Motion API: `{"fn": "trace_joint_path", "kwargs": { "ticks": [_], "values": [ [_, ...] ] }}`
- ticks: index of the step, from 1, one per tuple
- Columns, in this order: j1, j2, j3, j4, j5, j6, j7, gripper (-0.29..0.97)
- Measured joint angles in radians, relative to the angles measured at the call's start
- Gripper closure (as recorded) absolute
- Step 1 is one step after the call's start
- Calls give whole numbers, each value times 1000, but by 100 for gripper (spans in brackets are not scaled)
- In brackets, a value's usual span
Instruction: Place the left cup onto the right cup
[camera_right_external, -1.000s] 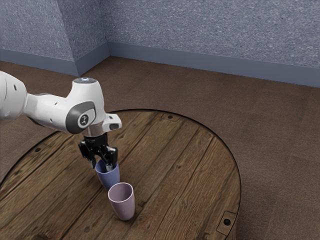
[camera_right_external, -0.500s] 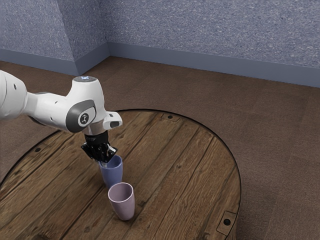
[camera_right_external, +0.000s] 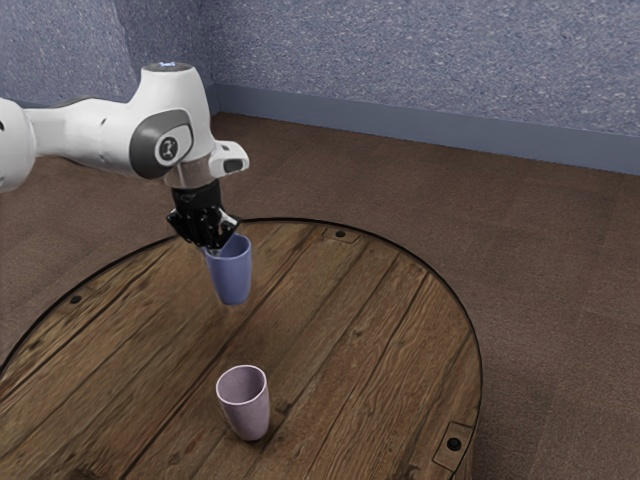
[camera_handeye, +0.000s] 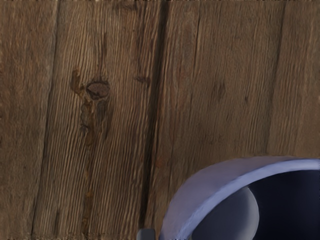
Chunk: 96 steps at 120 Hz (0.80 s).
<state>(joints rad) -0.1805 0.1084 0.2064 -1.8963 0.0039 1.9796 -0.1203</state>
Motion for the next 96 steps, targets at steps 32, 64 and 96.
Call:
{"fn": "trace_joint_path", "kwargs": {
  "ticks": [32,64,96],
  "values": [
    [-15,-67,-13,-18,-1,-68,-7,78],
    [-44,-201,-12,-108,-1,-111,-14,78],
    [-92,-252,-22,-155,-1,-128,-26,78]
  ]
}}
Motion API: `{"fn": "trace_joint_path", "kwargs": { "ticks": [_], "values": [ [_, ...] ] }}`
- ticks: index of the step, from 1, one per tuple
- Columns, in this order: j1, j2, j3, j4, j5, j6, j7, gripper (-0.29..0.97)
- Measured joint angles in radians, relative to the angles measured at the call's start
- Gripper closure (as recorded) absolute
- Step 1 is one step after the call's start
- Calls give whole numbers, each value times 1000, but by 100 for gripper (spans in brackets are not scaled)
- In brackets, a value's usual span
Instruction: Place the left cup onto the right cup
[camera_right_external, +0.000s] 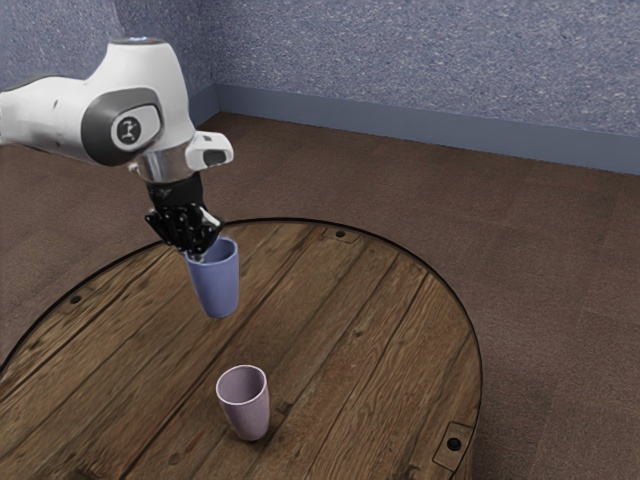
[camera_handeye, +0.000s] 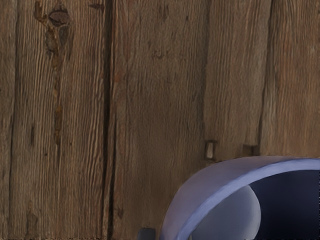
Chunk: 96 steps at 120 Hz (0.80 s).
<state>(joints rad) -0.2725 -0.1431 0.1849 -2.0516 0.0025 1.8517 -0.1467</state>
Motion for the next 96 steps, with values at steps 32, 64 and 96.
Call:
{"fn": "trace_joint_path", "kwargs": {
  "ticks": [32,64,96],
  "values": [
    [-25,11,-64,11,-1,2,-33,78],
    [-31,42,-70,26,-4,14,-58,78],
    [-48,-20,-69,-47,-5,26,-74,78]
  ]
}}
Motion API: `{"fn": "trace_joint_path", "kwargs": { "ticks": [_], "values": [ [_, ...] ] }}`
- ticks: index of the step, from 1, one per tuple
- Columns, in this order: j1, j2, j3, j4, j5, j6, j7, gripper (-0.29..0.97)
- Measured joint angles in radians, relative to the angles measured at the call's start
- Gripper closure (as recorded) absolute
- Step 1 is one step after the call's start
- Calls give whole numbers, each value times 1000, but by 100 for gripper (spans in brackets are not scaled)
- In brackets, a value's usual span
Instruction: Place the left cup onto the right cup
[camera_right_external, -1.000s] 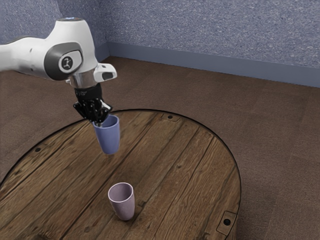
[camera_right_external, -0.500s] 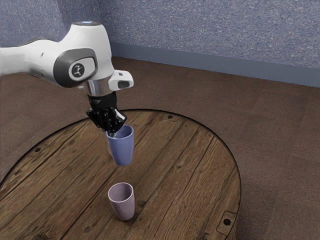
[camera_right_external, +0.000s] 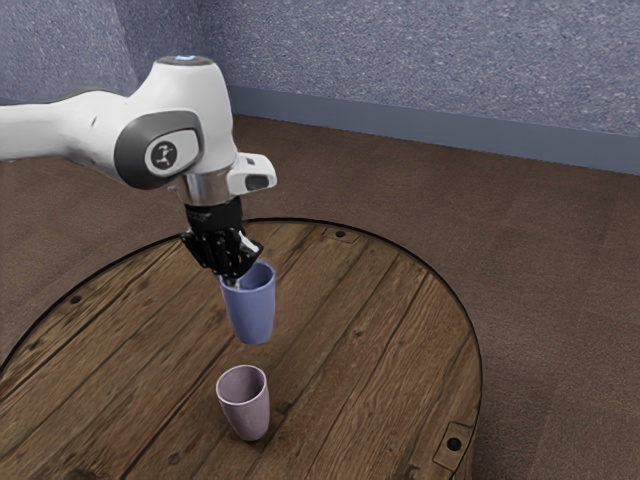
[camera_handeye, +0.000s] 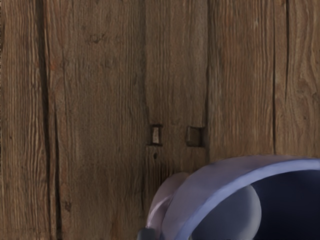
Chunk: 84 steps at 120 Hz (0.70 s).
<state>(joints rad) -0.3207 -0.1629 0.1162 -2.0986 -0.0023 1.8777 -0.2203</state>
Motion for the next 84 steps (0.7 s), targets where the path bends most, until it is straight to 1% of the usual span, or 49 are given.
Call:
{"fn": "trace_joint_path", "kwargs": {
  "ticks": [12,25,84],
  "values": [
    [0,-41,-1,-27,0,1,-6,78],
    [-4,-61,-1,-38,0,-1,-12,78],
    [-23,-50,-1,-124,-9,31,-44,78]
  ]
}}
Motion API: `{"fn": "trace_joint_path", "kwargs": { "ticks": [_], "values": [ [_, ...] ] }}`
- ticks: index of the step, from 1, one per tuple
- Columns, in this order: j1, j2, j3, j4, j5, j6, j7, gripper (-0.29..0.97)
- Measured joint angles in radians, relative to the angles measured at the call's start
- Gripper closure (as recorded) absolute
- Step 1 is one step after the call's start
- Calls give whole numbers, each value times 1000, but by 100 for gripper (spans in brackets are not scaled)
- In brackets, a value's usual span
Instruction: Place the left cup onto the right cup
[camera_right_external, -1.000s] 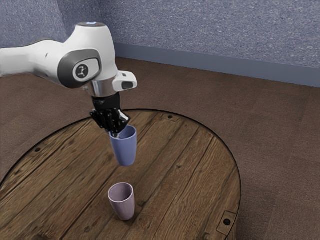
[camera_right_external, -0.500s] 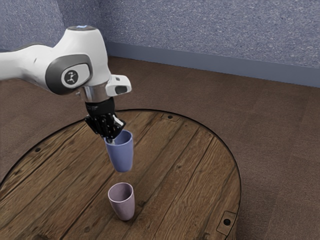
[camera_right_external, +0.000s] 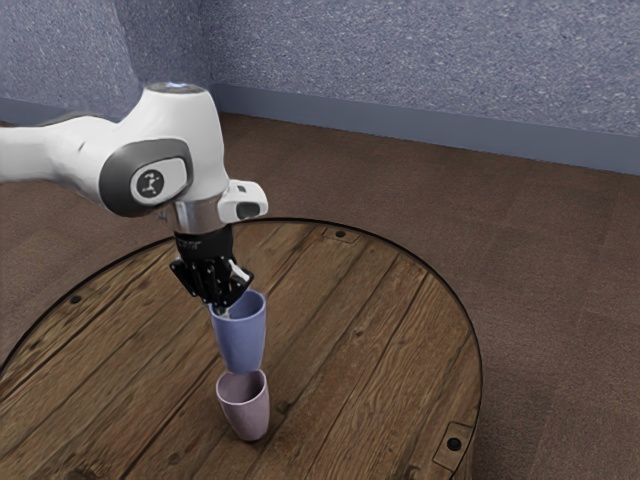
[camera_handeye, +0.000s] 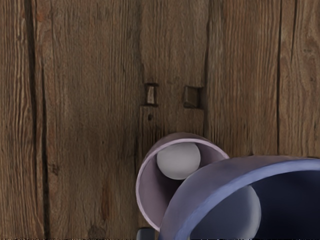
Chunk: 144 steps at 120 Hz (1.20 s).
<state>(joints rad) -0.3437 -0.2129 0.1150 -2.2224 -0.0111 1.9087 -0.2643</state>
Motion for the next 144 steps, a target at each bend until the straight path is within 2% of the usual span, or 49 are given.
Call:
{"fn": "trace_joint_path", "kwargs": {
  "ticks": [109,131,144],
  "values": [
    [15,69,12,-50,-3,61,-22,78],
    [11,69,12,-45,-9,63,-21,40],
    [11,69,12,-43,-10,63,-20,24]
  ]
}}
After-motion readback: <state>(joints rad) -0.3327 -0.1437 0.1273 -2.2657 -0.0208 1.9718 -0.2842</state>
